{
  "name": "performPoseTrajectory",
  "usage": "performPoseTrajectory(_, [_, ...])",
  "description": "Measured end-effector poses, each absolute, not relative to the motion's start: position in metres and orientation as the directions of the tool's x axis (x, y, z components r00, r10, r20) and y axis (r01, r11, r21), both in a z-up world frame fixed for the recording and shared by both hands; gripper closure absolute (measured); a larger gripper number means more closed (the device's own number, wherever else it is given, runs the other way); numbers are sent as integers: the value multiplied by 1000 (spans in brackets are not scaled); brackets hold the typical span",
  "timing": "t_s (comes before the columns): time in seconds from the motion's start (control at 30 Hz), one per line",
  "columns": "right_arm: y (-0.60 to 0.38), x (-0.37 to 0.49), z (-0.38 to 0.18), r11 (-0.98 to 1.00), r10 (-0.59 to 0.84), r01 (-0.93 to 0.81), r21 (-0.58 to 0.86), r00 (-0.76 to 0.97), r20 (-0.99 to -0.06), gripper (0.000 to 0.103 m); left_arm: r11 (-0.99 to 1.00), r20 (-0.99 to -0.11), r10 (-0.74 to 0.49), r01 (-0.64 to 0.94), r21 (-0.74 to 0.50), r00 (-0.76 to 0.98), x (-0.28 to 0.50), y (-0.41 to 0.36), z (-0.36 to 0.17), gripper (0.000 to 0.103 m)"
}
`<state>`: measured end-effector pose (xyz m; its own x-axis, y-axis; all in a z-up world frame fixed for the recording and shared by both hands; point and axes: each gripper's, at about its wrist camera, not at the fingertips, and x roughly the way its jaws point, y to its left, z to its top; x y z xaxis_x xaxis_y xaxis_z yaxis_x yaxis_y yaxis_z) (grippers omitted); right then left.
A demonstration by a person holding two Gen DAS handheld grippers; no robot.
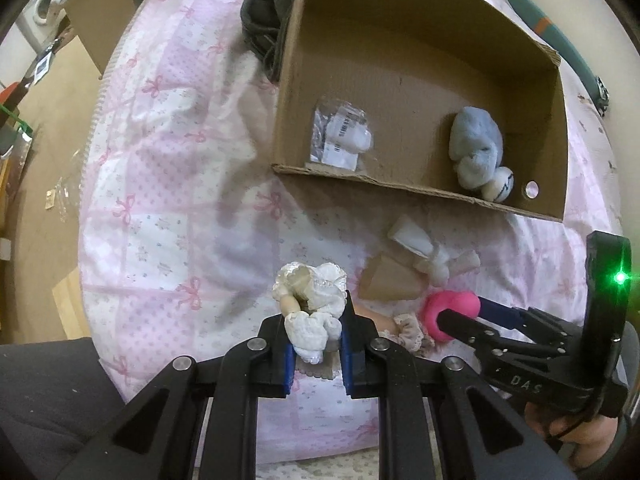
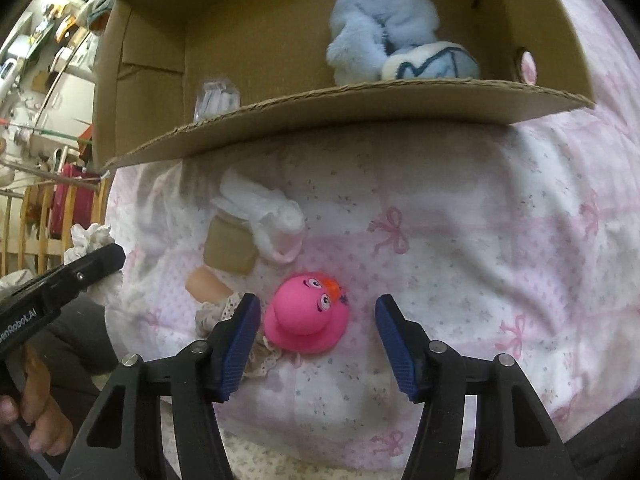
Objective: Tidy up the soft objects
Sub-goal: 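Grasp the cream lace scrunchie with the left tool while the right tool grasps the pink duck, then carry scrunchie and duck over the box and open both tools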
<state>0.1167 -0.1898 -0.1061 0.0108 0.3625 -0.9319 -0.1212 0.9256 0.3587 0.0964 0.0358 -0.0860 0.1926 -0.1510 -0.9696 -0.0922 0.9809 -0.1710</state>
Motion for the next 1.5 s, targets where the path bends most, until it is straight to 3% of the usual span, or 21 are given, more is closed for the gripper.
performPoseTrajectory(0.13, [-187, 117, -109, 927, 354, -134, 351, 0, -935, 46, 983, -969, -151, -78, -169, 197, 97, 30, -86, 87])
performPoseTrajectory(0.23, [-184, 118, -113, 921, 367, -134, 365, -13, -930, 62, 985, -969, -135, -77, -154, 208, 98, 29, -87, 87])
performPoseTrajectory(0.93, [-209, 117, -51, 895, 445, -129, 426, 256, -858, 63, 992, -951, -54, -89, -85, 303, 82, 46, -64, 87])
performPoseTrajectory(1.5, [-258, 130, 28, 856, 502, -140, 497, 450, -738, 63, 983, -883, -78, -110, -145, 463, 118, 46, -4, 87])
